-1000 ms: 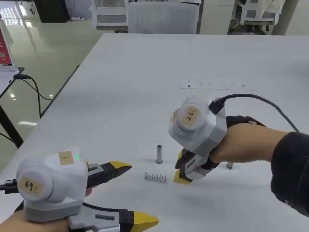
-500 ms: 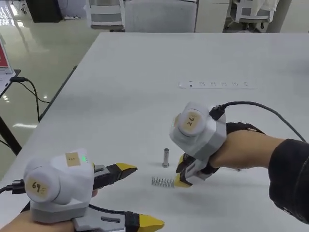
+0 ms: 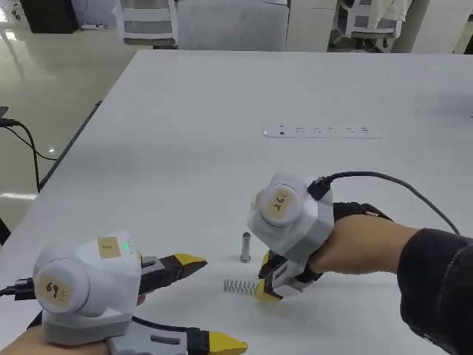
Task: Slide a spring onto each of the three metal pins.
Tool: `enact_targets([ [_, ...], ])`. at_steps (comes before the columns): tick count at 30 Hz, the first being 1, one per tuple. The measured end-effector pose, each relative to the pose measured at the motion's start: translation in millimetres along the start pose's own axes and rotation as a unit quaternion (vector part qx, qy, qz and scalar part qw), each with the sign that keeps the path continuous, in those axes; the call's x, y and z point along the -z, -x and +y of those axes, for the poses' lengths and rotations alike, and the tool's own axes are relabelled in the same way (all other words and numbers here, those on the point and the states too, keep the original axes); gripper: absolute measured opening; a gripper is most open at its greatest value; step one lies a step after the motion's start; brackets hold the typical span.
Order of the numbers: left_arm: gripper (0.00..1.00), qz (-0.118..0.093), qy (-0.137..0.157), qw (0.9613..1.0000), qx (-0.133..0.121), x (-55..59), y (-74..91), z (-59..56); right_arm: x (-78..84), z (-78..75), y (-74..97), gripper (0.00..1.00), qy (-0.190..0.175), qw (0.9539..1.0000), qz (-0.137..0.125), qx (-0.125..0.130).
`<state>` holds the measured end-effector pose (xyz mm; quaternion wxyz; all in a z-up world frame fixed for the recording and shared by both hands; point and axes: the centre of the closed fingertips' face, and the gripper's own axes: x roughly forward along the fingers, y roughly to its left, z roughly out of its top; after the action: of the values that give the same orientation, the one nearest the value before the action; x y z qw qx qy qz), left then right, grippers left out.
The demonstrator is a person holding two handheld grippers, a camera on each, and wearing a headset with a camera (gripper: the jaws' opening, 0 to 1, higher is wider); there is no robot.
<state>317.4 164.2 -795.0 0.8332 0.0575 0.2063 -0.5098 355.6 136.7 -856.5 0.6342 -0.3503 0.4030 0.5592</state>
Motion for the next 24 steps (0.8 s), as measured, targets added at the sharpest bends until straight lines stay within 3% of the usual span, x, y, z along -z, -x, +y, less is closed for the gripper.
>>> enact_targets([
  [9,0.69,-0.002,0.001,1.0,-0.006,1.8,-2.8,3.5,0.6,4.1,-7.1,0.13,0.011,0.9999,0.006,-0.009],
  [21,0.68,-0.004,-0.001,0.9999,-0.015,2.2,-2.9,4.4,1.1,-4.2,-11.0,0.08,0.031,0.9994,0.008,0.014],
  [24,0.68,-0.003,-0.002,0.9999,-0.015,2.1,-2.7,3.3,1.1,-2.6,-6.0,0.07,0.022,0.9997,0.003,0.008],
])
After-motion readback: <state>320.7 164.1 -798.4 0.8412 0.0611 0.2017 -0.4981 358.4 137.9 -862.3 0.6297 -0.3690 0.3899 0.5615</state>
